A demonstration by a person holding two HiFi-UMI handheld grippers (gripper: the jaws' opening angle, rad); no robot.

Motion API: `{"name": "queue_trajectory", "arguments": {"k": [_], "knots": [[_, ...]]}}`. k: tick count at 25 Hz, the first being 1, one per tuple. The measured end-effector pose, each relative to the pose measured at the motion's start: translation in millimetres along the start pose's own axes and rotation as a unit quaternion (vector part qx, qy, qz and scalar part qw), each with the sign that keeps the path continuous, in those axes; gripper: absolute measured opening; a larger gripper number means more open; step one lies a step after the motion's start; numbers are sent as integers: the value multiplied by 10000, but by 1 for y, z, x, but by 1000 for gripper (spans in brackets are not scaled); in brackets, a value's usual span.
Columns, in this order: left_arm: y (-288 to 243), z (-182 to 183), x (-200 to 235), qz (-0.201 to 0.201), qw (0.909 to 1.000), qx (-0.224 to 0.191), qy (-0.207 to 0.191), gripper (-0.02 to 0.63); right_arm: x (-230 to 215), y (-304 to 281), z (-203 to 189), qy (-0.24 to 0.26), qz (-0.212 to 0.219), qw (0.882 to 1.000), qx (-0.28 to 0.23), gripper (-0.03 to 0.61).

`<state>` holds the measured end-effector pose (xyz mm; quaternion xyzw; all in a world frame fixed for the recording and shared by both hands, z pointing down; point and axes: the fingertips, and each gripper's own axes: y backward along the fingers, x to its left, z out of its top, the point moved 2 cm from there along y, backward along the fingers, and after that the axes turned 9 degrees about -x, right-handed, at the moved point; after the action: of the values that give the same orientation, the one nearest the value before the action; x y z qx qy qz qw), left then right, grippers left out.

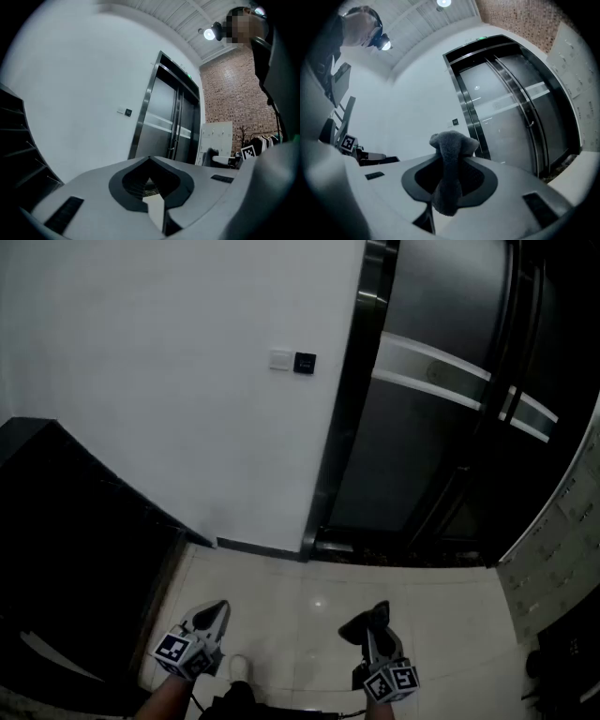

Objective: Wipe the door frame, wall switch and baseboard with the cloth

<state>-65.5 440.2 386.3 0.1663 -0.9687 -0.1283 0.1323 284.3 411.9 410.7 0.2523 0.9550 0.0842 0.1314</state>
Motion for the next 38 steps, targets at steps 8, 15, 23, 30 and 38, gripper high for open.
{"name": "queue_trajectory", "arguments": {"k": [8,15,23,30,38], "knots": [[-86,15,68,-166,9993,-311,107,2,6,-115,2,98,171,9997,-160,83],[-153,30,146,-215,9993,-283,-104,2,15,-227,-5,71,246,9992,-311,83],[-216,18,198,-22,9997,-215,-129,2,-8,-328,-19,71,486,9984,-284,83],[-308,-7,236,363,9983,-338,-303,2,-81,-450,-33,-58,874,9955,-362,83],[-412,-4,256,886,9937,-386,-566,2,-117,-603,-11,108,2075,9775,-365,83]]}}
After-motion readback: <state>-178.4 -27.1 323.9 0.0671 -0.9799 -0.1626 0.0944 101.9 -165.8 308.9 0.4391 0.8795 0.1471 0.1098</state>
